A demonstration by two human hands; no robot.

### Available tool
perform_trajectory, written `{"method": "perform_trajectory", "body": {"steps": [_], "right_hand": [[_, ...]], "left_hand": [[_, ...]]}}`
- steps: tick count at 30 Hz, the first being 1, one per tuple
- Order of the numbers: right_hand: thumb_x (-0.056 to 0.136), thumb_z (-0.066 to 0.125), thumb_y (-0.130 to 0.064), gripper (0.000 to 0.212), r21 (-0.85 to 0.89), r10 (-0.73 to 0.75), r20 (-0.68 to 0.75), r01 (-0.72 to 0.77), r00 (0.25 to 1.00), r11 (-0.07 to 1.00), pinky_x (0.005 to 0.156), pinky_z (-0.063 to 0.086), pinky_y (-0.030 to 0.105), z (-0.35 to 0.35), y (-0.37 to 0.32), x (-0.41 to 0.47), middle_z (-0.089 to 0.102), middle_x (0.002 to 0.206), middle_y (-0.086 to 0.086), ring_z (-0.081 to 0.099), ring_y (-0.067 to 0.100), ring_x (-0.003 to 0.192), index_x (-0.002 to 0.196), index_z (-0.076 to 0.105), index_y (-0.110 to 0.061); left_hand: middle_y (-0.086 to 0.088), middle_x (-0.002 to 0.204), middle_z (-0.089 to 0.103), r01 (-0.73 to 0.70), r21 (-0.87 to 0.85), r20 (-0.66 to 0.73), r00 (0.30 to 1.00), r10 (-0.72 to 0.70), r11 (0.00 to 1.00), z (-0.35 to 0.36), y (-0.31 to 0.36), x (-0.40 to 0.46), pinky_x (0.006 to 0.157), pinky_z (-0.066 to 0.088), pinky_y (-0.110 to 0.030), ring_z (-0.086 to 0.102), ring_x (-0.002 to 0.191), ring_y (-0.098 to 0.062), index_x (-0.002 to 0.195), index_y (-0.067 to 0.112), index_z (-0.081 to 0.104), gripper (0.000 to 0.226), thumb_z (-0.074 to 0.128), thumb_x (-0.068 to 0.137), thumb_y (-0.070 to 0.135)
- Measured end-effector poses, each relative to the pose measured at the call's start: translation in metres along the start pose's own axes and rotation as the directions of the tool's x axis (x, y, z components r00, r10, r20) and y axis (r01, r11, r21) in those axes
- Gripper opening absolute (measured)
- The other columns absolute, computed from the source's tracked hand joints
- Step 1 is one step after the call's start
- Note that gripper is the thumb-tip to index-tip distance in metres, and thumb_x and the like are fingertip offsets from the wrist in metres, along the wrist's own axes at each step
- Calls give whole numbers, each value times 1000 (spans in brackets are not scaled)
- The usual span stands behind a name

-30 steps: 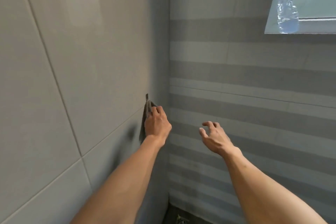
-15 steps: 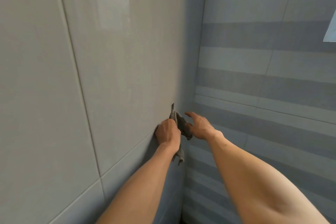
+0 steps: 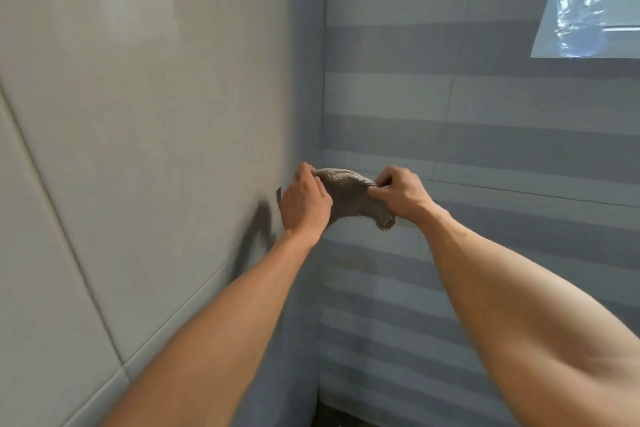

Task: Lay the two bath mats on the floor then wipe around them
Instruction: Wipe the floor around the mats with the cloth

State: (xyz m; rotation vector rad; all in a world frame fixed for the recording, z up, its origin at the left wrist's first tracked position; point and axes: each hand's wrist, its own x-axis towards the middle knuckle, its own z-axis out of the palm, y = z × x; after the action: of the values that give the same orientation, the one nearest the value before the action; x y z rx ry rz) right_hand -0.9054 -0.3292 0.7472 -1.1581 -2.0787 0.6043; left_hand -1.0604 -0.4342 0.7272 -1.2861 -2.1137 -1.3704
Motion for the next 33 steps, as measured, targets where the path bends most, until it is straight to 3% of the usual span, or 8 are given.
{"method": "perform_trajectory", "body": {"steps": [4, 7, 9, 13, 16, 23, 29, 33], "right_hand": [[70, 73, -23, 24, 33, 116, 81, -119, 990, 992, 63, 46, 27, -52, 44, -32, 59, 80, -6, 53, 13, 70, 85, 54, -25], [70, 72, -19, 37, -24, 210, 135, -209, 968, 978, 62, 45, 28, -81, 82, -71, 58, 77, -4, 55, 14, 68, 102, 55, -28], [72, 70, -20, 36, -93, 280, 175, -267, 944, 959, 64, 46, 27, -98, 108, -99, 60, 77, -5, 59, 13, 70, 105, 60, -32], [75, 75, -31, 8, -174, 438, 211, -407, 874, 897, 61, 46, 20, -127, 161, -154, 67, 76, -8, 64, 11, 74, 83, 72, -30], [76, 79, -44, 17, -146, 521, 146, -502, 841, 852, 63, 46, 19, -142, 200, -194, 67, 74, -9, 62, 6, 72, 82, 76, -29], [79, 74, -42, 16, -113, 715, -10, -711, 699, 694, 66, 43, 26, -143, 285, -261, 69, 78, -6, 59, 9, 78, 83, 76, -27], [74, 78, -35, 10, -17, 903, -143, -913, 406, 408, 75, 53, 32, -87, 358, -295, 72, 84, -4, 66, 16, 83, 80, 71, -30], [75, 80, -31, 13, 81, 949, -181, -958, 259, 277, 74, 57, 35, -33, 392, -316, 71, 75, -7, 67, 12, 74, 75, 68, -31]], "left_hand": [[-13, 102, 68, -174, -43, 126, 976, 178, 984, 34, 28, -3, 69, 42, -39, 62, 93, -37, 105, 13, 56, 14, 44, 98, 17], [-14, 100, 67, -268, -118, 257, 922, 290, 956, 72, 51, -27, 69, 46, -42, 62, 91, -39, 105, 14, 57, 14, 46, 98, 17], [-13, 99, 66, -328, -145, 345, 867, 359, 933, 94, 68, -52, 69, 49, -43, 63, 89, -40, 105, 17, 56, 13, 45, 99, 22], [-13, 100, 67, -472, -195, 475, 721, 504, 860, 134, 96, -106, 65, 45, -41, 63, 89, -41, 109, 15, 53, 21, 42, 101, 31], [-12, 102, 69, -451, -290, 602, 599, 527, 844, 164, 109, -139, 71, 47, -41, 63, 94, -37, 106, 14, 56, 26, 50, 97, 39], [-9, 98, 72, -329, -499, 791, 205, 577, 801, 243, 125, -203, 69, 41, -30, 63, 94, -28, 93, 12, 66, 27, 68, 87, 39], [-8, 87, 67, -320, -695, 713, -191, 675, 644, 336, 105, -254, 64, 31, -25, 56, 77, -20, 88, 9, 66, 15, 69, 88, 24], [-6, 93, 64, -333, -718, 695, -363, 620, 611, 397, 74, -289, 69, 37, -29, 60, 87, -26, 93, 16, 66, 7, 61, 89, 19]]}}
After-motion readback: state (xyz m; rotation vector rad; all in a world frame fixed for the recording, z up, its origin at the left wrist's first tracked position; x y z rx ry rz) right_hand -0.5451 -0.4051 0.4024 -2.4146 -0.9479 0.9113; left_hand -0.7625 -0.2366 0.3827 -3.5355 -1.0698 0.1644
